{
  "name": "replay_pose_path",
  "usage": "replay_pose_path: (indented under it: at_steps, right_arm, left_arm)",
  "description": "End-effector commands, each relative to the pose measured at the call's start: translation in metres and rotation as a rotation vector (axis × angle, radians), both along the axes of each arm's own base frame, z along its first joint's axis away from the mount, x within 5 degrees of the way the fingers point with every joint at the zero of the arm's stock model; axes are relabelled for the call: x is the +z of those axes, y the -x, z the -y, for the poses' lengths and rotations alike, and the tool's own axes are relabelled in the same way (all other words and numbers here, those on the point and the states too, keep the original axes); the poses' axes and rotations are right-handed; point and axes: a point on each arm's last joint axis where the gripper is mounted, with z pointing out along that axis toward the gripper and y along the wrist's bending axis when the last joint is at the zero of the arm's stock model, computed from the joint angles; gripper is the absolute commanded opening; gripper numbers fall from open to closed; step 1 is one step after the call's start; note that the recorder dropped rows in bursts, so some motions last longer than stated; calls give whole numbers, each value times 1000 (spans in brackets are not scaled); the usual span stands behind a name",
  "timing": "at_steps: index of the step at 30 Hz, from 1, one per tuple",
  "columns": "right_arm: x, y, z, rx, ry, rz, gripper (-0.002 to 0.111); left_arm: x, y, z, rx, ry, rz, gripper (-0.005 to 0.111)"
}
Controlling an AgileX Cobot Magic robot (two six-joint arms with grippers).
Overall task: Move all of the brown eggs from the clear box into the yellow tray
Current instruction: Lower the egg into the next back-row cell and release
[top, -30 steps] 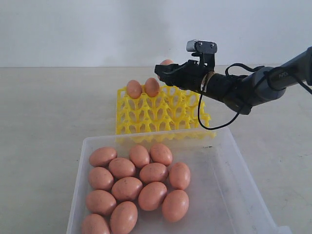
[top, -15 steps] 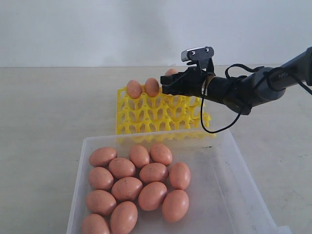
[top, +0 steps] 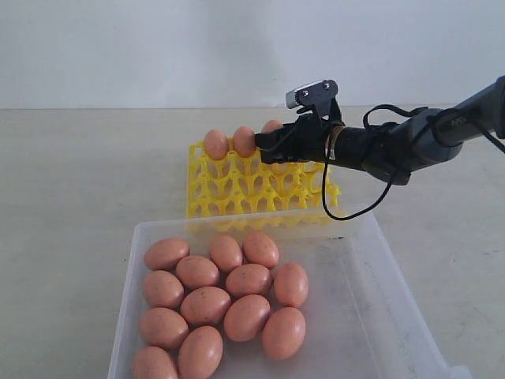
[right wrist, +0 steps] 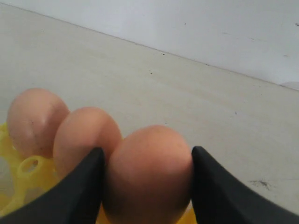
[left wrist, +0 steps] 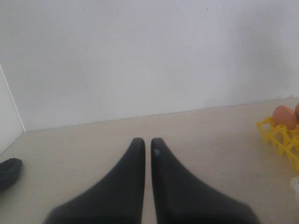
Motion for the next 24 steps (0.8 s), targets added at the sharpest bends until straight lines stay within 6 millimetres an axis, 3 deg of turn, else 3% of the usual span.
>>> replay_pose_path:
  at_steps: [1,7,14,24]
  right_arm:
    - [5,-1,0,10,11,13,0]
    - [4,-1,0,18,20,12,1]
    - [4,-1,0,15,31,7,36]
    - [1,-1,3,-4,55,-16,53]
  left_arm:
    - [-1,0,0,-6,0,3,4]
    - [-1,0,0,-6,0,3,4]
    - [-1,0,0,-6,0,3,4]
    - [-1,0,0,-6,0,3,4]
